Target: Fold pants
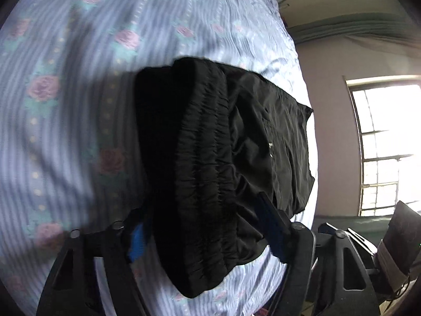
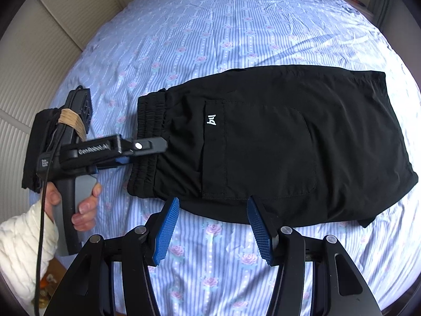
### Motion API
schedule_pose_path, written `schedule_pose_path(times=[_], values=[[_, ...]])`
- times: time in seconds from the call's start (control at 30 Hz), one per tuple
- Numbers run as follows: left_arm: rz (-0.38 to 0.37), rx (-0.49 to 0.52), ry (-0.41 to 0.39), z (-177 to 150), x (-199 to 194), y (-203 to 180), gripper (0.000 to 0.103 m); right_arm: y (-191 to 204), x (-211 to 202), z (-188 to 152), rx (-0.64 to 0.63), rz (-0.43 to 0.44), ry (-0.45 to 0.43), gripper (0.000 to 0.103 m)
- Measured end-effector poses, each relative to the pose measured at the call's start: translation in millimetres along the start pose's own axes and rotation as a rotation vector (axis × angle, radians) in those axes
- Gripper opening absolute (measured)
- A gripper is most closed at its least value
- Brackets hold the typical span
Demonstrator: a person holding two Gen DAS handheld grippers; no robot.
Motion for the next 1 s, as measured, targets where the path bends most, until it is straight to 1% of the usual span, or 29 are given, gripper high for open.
schedule_pose_path(times=[0.03, 0.1, 0.17, 0.23, 0.33, 0.4, 0.47, 0.5, 0.6, 0.63, 0.73, 0.77, 0.8, 0.87, 0.93, 1.0], values=[[0.009, 0.010, 0.000, 0.1, 2.4, -1.9, 0.069, 0.6, 0.1, 0.3, -0.002, 0.002, -0.002, 0.055], [-0.009, 0.002, 0.007, 2.8, 3.3, -0.2, 0.065, 1.4, 0.7, 1.5, -0.010, 0.002, -0.005, 0.055], [-0.065, -0.055, 0.014, 6.6, 4.4, 2.2, 0.050, 1.6, 1.6, 3.0, -0.014, 0.003, -0.007, 0.055], [-0.115, -0.114, 0.033, 9.9, 4.0, 1.4, 0.040, 0.8, 2.7, 4.2, -0.009, 0.002, -0.008, 0.055], [-0.206, -0.105, 0.010, 11.4, -10.6, -10.7, 0.038, -1.0, 3.7, 6.1, 0.005, 0.011, -0.011, 0.055], [-0.319, -0.137, -0.016, 11.9, -22.0, -17.5, 0.038, -1.8, 3.0, 7.9, 0.011, 0.022, -0.017, 0.055], [-0.404, -0.168, -0.036, 12.9, -27.0, -20.2, 0.038, -2.2, 1.3, 9.5, 0.015, 0.028, -0.026, 0.055], [-0.412, -0.166, -0.038, 13.6, -25.1, -22.6, 0.038, -2.4, 0.8, 10.2, 0.016, 0.030, -0.029, 0.055], [-0.338, -0.138, 0.002, 16.1, -5.4, -25.3, 0.038, -3.9, 0.0, 11.8, 0.023, 0.038, -0.036, 0.055], [-0.302, -0.150, 0.028, 16.8, 5.5, -21.5, 0.038, -4.3, 0.0, 12.0, 0.025, 0.036, -0.037, 0.055], [-0.231, -0.189, 0.064, 16.3, 27.2, -10.0, 0.038, -6.8, -1.5, 11.9, 0.032, 0.025, -0.041, 0.055], [-0.219, -0.202, 0.073, 15.7, 32.2, -7.3, 0.038, -7.6, -1.9, 11.5, 0.036, 0.021, -0.042, 0.055], [-0.212, -0.214, 0.075, 15.2, 35.8, -5.9, 0.037, -8.3, -2.7, 11.0, 0.039, 0.018, -0.043, 0.055], [-0.183, -0.238, 0.068, 16.0, 37.2, -7.7, 0.032, -10.6, -4.1, 9.9, 0.045, 0.009, -0.045, 0.055], [-0.149, -0.224, 0.042, 16.3, 30.4, -14.9, 0.024, -12.9, -5.4, 8.6, 0.046, 0.003, -0.046, 0.055], [-0.120, -0.198, 0.002, 18.9, 11.8, -25.7, 0.022, -14.8, -9.4, 6.3, 0.056, 0.003, -0.048, 0.055]])
Point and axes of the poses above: each gripper's, at about its wrist camera, not at the fingertips, and x roughly the way its jaws point, y to its left, z to its top, the point moved 3 cm from there along x, roughly the way its jaws point, and after that the axes turned 7 degrees about -y, right-handed, at the moved point
